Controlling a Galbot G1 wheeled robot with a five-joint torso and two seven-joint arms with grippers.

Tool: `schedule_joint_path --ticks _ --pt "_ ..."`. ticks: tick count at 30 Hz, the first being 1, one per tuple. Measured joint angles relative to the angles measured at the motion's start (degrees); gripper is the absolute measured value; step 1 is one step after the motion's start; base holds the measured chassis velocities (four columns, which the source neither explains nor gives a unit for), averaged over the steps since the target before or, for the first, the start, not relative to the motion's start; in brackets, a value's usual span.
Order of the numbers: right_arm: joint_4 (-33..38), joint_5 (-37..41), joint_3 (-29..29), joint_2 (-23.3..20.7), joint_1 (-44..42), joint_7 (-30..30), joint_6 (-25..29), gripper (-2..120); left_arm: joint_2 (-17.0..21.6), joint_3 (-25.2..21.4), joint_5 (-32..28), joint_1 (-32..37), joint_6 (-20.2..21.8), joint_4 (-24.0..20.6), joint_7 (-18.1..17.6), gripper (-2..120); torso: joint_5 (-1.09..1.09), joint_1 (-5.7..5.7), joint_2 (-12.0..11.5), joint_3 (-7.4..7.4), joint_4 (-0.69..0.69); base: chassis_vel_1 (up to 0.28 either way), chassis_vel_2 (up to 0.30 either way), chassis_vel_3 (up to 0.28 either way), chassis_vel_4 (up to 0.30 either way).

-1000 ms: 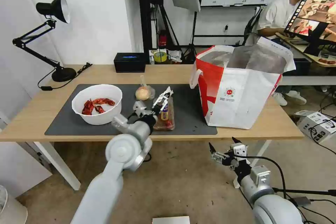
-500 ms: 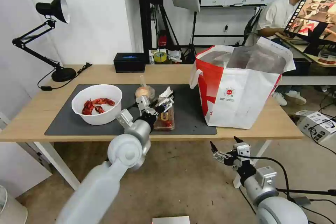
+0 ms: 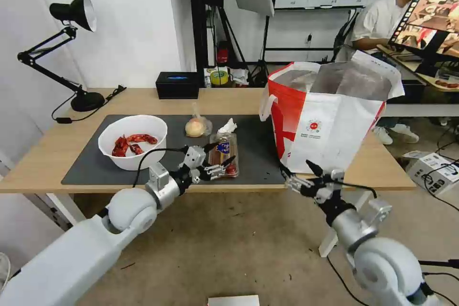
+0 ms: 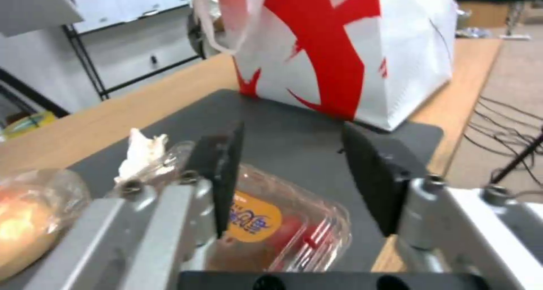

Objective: Pick up the trash from the table and place it into the takeout bag.

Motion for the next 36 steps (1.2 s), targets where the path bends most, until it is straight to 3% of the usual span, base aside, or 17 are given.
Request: schedule_joint_path --ticks 5,8,11,12,25,36 --pt "-1.58 4.72 -1.87 -0.68 3.08 -0.02 0.02 100 0.47 0.31 1.51 -0.30 -1.02 1.18 2.32 32 0.01 0.00 0.00 0.00 0.00 0.000 0.000 0.000 0.000" --pt "-3.05 7.13 -3.71 -0.83 5.22 -0.13 0.02 100 0.36 1.09 2.12 -0.36 -1.45 2.66 3.15 17 0.01 0.00 0.00 0.00 0.00 0.000 0.000 0.000 0.000" --pt "-3.46 7.54 -4.11 -0.83 5.67 -0.16 0.02 100 0.19 1.26 2.13 -0.39 -1.58 3.12 3.16 13 0.01 0.00 0.00 0.00 0.00 0.000 0.000 0.000 0.000" --pt "-4.61 8.68 -5.24 -0.73 7.15 -0.20 0.02 100 -0.58 1.41 2.04 -0.40 -1.84 4.49 2.99 2 0.00 0.00 0.00 0.00 0.00 0.000 0.000 0.000 0.000" --pt "-7.26 9.23 -7.97 0.64 9.61 -0.42 -0.24 100 -2.08 1.75 1.39 -0.60 -2.02 6.95 1.47 0 0.01 0.00 0.00 0.00 -0.01 0.000 0.000 0.000 0.000" --pt "-12.27 11.45 -12.51 2.43 17.02 2.24 -1.66 100 -2.43 2.29 1.53 -0.22 -2.27 8.40 1.24 0 0.00 0.00 0.00 0.00 0.00 0.000 0.000 0.000 0.000"
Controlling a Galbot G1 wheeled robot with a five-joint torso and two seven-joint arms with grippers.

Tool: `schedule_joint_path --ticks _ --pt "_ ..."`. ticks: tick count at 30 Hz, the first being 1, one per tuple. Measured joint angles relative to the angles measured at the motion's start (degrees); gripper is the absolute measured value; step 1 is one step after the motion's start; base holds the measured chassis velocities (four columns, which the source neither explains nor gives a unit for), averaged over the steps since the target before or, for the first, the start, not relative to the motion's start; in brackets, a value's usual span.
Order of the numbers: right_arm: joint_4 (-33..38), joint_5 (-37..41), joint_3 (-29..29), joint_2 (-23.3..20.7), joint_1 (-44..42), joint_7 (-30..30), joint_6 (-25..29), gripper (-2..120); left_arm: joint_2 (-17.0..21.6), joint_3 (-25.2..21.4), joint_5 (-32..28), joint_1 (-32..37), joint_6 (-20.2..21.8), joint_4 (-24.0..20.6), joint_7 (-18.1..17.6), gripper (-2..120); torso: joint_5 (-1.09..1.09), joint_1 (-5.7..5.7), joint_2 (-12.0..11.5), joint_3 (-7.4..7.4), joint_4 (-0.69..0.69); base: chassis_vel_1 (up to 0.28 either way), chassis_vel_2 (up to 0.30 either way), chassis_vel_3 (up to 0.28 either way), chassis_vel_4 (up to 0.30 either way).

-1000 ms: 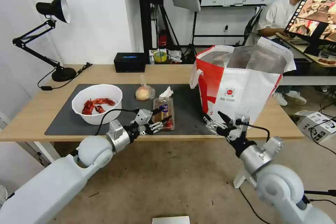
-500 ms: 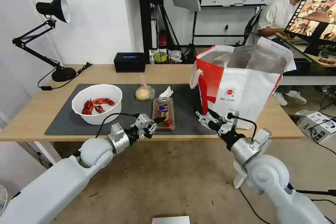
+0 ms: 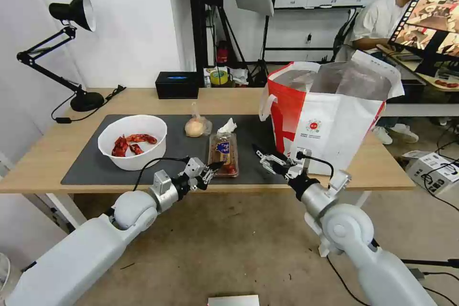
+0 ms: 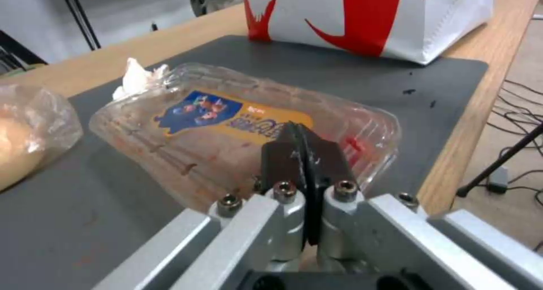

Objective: Pick up the trash from the table and place it into the takeout bag.

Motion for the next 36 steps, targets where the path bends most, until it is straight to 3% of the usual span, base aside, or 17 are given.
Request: schedule_joint_path --ticks 9,26,36 --pt "-3.16 2.21 -2.89 0.84 6.08 5.18 -4.07 100 -0.05 0.21 0.00 0.00 -0.01 0.48 0.02 0 0.00 0.00 0.00 0.00 0.00 0.000 0.000 0.000 0.000" --pt "-9.12 12.79 -6.93 6.23 16.62 20.67 -22.22 100 -0.02 -0.19 0.00 0.46 -0.21 0.76 -0.03 0 0.00 0.00 0.00 0.00 0.00 0.000 0.000 0.000 0.000" --pt "-14.18 15.65 -9.61 8.69 23.30 24.74 -25.78 100 0.20 -0.74 -0.01 1.23 -0.29 0.38 -0.09 0 0.00 0.00 0.00 0.00 0.00 0.000 0.000 0.000 0.000"
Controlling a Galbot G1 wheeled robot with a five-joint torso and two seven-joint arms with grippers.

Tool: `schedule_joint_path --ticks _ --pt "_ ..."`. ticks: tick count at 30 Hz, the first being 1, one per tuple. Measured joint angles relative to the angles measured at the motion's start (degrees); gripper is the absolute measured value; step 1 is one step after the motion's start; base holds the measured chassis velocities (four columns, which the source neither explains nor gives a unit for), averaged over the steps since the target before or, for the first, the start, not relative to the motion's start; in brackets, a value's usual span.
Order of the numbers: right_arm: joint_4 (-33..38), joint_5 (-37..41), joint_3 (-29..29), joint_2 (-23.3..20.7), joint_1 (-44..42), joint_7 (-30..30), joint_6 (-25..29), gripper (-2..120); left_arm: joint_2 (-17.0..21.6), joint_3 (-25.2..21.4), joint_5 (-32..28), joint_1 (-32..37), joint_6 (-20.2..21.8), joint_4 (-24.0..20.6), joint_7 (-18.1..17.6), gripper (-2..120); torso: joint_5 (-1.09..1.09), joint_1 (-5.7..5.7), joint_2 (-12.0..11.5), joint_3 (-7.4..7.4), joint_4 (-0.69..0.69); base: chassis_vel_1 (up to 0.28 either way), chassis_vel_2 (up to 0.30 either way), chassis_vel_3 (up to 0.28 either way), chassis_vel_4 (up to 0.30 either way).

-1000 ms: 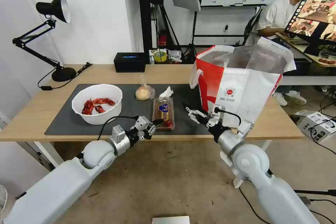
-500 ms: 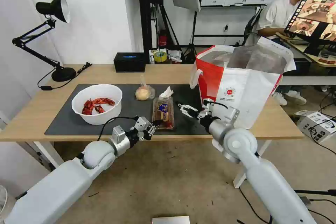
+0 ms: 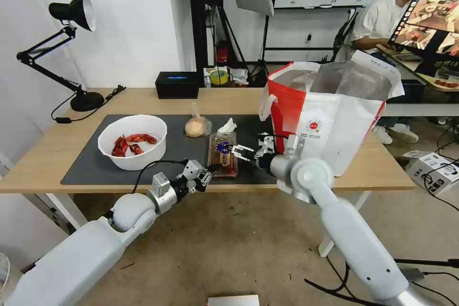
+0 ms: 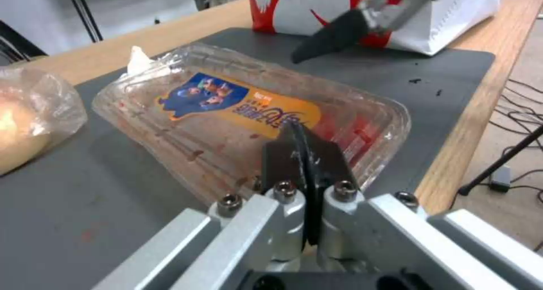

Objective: Pick up the trash from the table and place it into the takeout bag.

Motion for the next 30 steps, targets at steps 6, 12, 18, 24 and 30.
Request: schedule_joint_path --ticks 6,12,18,24,30 --pt "-3.33 2.58 -2.06 1.25 3.07 2.16 -1.32 100 0.26 -0.44 -0.01 0.51 -0.10 -0.30 -0.19 0 0.00 0.00 0.00 0.00 0.00 0.000 0.000 0.000 0.000" --pt "-5.39 3.70 -3.40 2.37 4.34 2.60 -1.32 100 0.61 -0.81 -0.02 0.91 -0.14 -0.55 -0.28 0 0.00 0.00 0.00 0.00 0.00 0.000 0.000 0.000 0.000" --pt "-8.01 4.32 -5.59 3.94 6.00 3.59 -1.28 100 0.76 -1.44 -0.04 1.70 -0.54 -0.74 -0.45 0 0.00 0.00 0.00 0.00 0.00 0.000 0.000 0.000 0.000" --pt "-9.58 4.70 -6.76 5.19 7.25 4.19 -1.21 100 0.73 -1.92 -0.04 2.38 -0.75 -1.00 -0.46 0 0.00 0.00 0.00 0.00 0.00 0.000 0.000 0.000 0.000" --pt "-10.40 5.40 -7.85 5.53 8.08 5.20 -1.12 100 0.73 -2.49 -0.20 3.11 -1.30 -1.08 -0.47 0 0.00 -0.01 0.01 -0.01 -0.01 0.000 0.000 0.000 0.000"
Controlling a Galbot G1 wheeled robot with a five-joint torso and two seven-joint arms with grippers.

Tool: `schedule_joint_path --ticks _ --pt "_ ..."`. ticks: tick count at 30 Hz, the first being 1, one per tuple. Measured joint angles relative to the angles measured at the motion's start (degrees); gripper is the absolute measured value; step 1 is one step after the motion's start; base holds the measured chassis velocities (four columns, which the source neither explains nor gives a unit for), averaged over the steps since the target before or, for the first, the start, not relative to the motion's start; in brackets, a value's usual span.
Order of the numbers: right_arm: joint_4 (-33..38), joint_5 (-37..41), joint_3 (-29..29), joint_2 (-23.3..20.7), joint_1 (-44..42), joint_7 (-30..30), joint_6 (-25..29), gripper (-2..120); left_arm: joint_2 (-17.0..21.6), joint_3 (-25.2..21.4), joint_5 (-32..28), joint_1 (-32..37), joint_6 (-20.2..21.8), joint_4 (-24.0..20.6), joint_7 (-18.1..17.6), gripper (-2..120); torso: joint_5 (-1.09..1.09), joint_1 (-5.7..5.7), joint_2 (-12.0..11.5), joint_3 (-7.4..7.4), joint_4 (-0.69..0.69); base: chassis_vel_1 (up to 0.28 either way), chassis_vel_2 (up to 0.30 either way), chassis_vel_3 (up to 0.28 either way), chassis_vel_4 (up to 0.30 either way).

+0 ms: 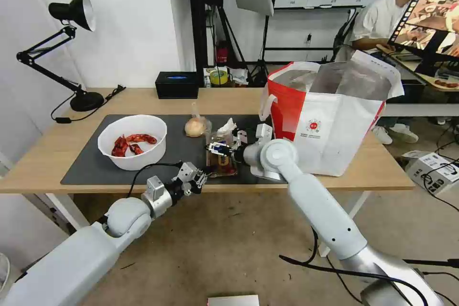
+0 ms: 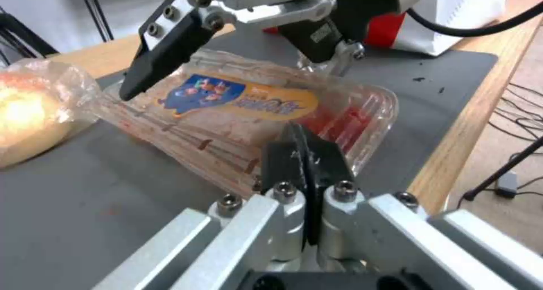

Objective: Pick up the trash from the table and place it into the takeout bag.

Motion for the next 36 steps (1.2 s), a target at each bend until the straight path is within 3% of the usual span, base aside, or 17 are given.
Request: schedule_joint_path --ticks 3,10,12,14,16,22,29,36 --pt "0.04 0.47 -0.28 -0.17 0.09 0.40 0.04 99 0.00 -0.17 0.00 0.19 -0.10 -0.12 0.01 0 0.00 0.00 0.00 0.00 0.00 0.000 0.000 0.000 0.000" --pt "0.59 1.60 -0.58 -1.18 -0.08 1.15 0.09 79 0.42 -0.97 0.00 0.56 -0.15 -1.04 0.02 0 0.00 0.00 0.00 0.00 -0.02 0.000 0.000 0.000 0.000" --pt "0.76 1.78 -0.73 -1.48 -0.19 1.28 0.11 67 0.80 -1.64 -0.02 0.96 -0.16 -1.44 0.03 0 0.00 0.00 0.00 0.00 -0.02 0.000 0.000 0.000 0.000" --pt "0.77 1.80 -0.79 -1.52 -0.21 1.30 0.11 64 0.90 -1.89 -0.03 1.12 -0.16 -1.57 0.03 0 0.00 0.00 0.00 0.00 -0.02 0.000 0.000 0.000 0.000" --pt "0.80 1.85 -0.87 -1.53 -0.33 1.30 0.12 52 1.20 -2.77 -0.04 1.91 -0.17 -2.05 0.03 0 0.01 0.00 0.00 0.01 0.01 0.000 0.000 0.000 0.000" --pt "1.03 2.00 -1.02 -1.35 -0.71 1.26 0.10 34 1.68 -4.06 -0.04 3.51 -0.59 -2.52 0.03 0 0.01 0.01 -0.01 0.01 0.05 0.000 0.000 0.000 0.000" --pt "1.72 2.00 -0.67 -1.53 -1.36 1.04 0.11 6 1.95 -7.68 -0.02 6.59 -0.66 -4.20 -0.06 0 0.01 0.01 -0.01 0.01 0.02 0.000 0.000 0.000 0.000" --pt "2.71 1.89 -0.15 -1.73 -1.43 -0.15 0.06 0 2.40 -12.99 -0.04 11.02 -0.72 -6.64 -0.34 0 0.01 0.01 -0.02 0.02 0.01 0.000 0.000 0.000 0.000"
